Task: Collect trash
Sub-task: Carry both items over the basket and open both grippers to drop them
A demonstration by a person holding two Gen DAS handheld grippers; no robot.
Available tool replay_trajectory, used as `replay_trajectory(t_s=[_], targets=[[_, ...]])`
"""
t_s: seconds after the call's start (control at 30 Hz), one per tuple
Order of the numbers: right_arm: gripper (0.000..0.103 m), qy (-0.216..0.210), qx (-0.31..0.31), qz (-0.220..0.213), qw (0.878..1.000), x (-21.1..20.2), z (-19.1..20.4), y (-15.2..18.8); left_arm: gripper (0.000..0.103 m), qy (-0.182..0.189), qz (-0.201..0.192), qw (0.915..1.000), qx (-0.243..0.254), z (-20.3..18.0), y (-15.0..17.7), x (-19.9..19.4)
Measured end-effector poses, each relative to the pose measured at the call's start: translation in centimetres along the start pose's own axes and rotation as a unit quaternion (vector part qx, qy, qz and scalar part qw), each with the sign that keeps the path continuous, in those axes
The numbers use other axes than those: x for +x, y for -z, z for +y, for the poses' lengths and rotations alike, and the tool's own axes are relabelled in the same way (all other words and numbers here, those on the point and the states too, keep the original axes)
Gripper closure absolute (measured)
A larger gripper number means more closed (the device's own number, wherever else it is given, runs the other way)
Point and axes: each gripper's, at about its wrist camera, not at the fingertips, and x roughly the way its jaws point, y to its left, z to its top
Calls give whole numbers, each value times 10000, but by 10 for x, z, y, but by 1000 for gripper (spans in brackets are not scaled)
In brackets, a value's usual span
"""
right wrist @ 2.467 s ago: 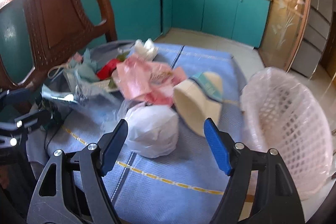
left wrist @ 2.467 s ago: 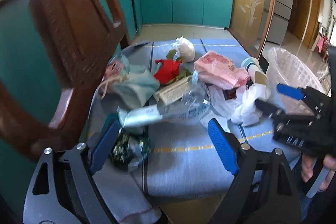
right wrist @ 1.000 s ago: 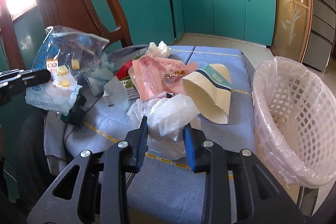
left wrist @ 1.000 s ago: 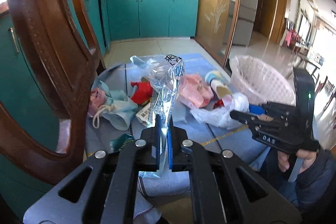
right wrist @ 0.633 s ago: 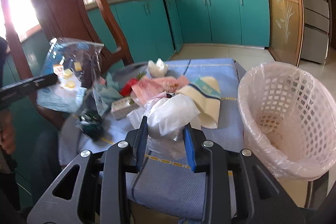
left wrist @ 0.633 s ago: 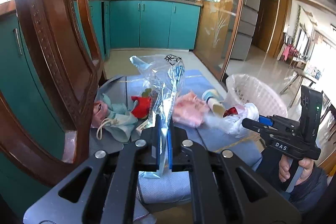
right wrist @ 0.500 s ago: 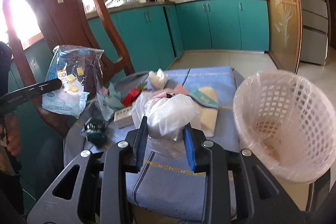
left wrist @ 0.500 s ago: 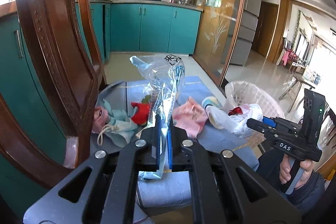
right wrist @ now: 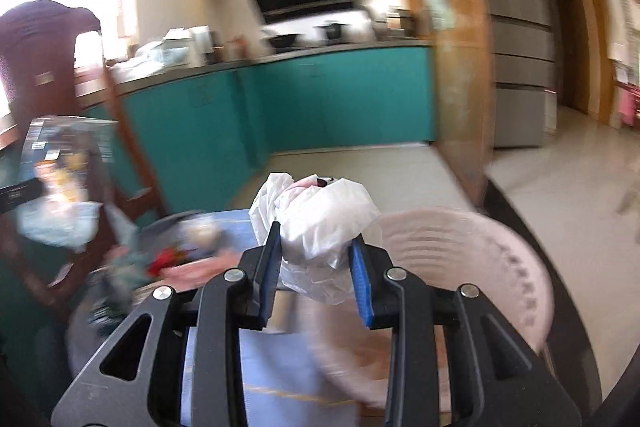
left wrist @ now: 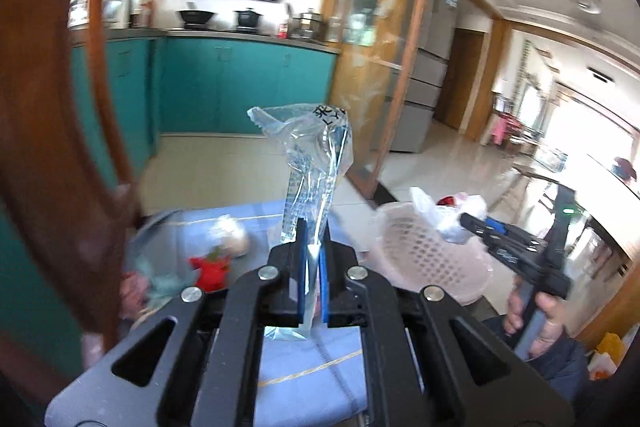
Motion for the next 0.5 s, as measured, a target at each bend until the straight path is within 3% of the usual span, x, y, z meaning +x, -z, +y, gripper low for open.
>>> replay_trajectory(t_s=[0.13,0.23,0.37,0.43,0.47,0.5], targets=[[70,715,368,205,9965,14,-40,17,97,240,332,9990,201,-35,-11,51],[70,1032,505,420,9925,20,-57,30,97,708,608,9952,281,-64,-15,94],[70,1666,60,626,9840,29,-58,39,97,1056,866,9892,525,-103,-10,147],[68,1769,-76,739,9814,32,-58,42,97,1197,1027,9857,591,-118,-3,170],[65,1766,-111,806,9809,35,-58,43,92,1211,1122,9842,641,-126,1,183],[57,1751,-96,888,9805,36,-60,45,77,1216,1201,9830,675,-131,4,193]])
